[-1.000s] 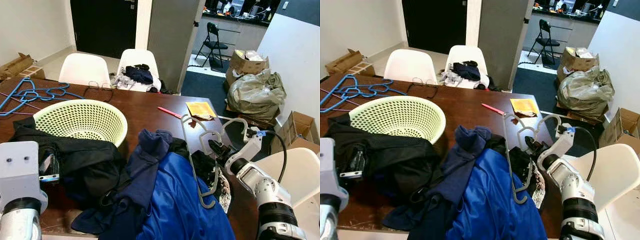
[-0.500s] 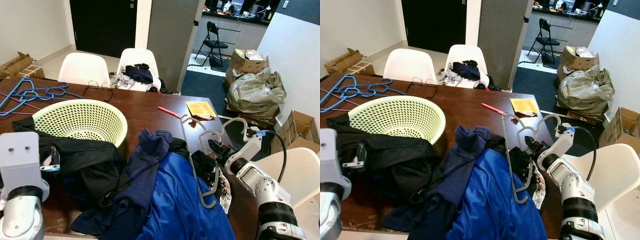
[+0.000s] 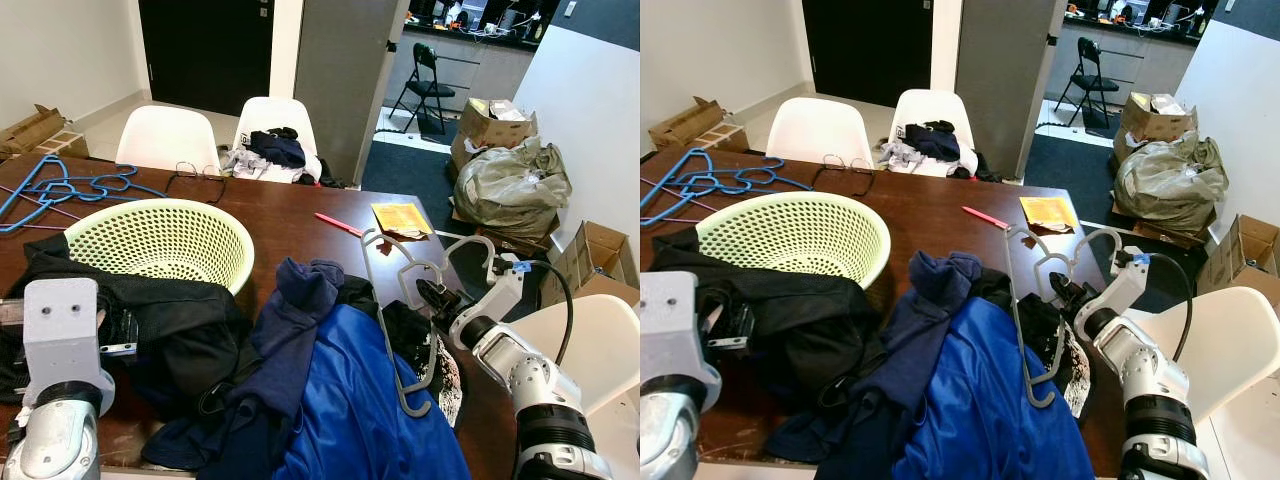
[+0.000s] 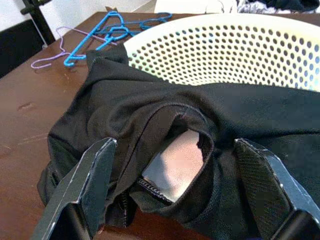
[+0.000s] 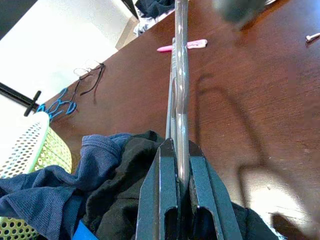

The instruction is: Hang hanger

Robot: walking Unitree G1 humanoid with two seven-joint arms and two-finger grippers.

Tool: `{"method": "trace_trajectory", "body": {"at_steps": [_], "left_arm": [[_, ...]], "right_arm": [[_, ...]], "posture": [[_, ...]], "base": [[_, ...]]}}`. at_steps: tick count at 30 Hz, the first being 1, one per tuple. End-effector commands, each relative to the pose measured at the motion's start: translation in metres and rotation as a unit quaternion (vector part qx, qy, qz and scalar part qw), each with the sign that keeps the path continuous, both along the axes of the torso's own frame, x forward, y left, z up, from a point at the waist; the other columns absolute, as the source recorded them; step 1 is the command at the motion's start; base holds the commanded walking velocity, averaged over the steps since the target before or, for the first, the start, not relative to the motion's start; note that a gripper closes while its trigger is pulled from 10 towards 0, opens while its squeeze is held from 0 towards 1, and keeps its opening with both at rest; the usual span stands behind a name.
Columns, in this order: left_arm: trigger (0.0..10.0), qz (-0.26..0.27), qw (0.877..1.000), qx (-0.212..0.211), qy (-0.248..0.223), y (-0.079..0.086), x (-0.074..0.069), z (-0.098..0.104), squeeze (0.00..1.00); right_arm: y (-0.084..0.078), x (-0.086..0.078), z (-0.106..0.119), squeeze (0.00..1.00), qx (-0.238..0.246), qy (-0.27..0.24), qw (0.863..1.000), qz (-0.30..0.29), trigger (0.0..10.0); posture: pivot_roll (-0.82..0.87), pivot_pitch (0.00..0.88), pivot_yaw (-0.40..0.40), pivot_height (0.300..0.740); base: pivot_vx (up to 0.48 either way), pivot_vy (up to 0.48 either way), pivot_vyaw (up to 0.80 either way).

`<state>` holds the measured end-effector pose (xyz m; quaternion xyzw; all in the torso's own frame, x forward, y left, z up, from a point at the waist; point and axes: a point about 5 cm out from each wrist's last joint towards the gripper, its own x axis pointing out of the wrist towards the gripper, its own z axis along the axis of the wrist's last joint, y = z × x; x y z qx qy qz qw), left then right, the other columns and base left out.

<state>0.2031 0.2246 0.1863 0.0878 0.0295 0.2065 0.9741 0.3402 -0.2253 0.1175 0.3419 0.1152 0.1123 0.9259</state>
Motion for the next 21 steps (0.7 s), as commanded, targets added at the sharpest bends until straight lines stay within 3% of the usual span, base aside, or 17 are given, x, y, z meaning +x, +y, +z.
{"method": "trace_trajectory", "body": {"at_steps": [1,3,4,21], "left_arm": [[10.0,-0.005,1.0,0.003,0.003,-0.001,0.002,-0.002,0.0],[9.6,-0.011,1.0,0.002,0.0,-0.001,0.006,-0.003,0.0],[0.0,-0.016,1.0,0.0,-0.002,-0.001,0.008,-0.003,0.0],[0.0,-0.032,0.999,-0.004,-0.021,-0.004,0.013,0.002,0.0]], "right_arm": [[-0.003,-0.003,-0.004,0.0,-0.007,0.011,1.0,-0.003,10.0],[-0.003,-0.003,-0.004,0.0,-0.008,0.01,1.0,-0.003,10.0],[-0.004,-0.003,-0.004,0.0,-0.009,0.01,1.0,-0.004,10.0],[-0.005,-0.004,-0.004,0.0,-0.01,0.008,1.0,-0.004,10.0]], "posture": [[0.13,0.0,-0.126,0.74],[0.13,0.0,-0.126,0.74],[0.13,0.0,-0.123,0.74],[0.12,0.0,-0.124,0.74]], "base": [[0.0,0.0,0.0],[0.0,0.0,0.0],[0.0,0.0,0.0],[0.0,0.0,0.0]]}}
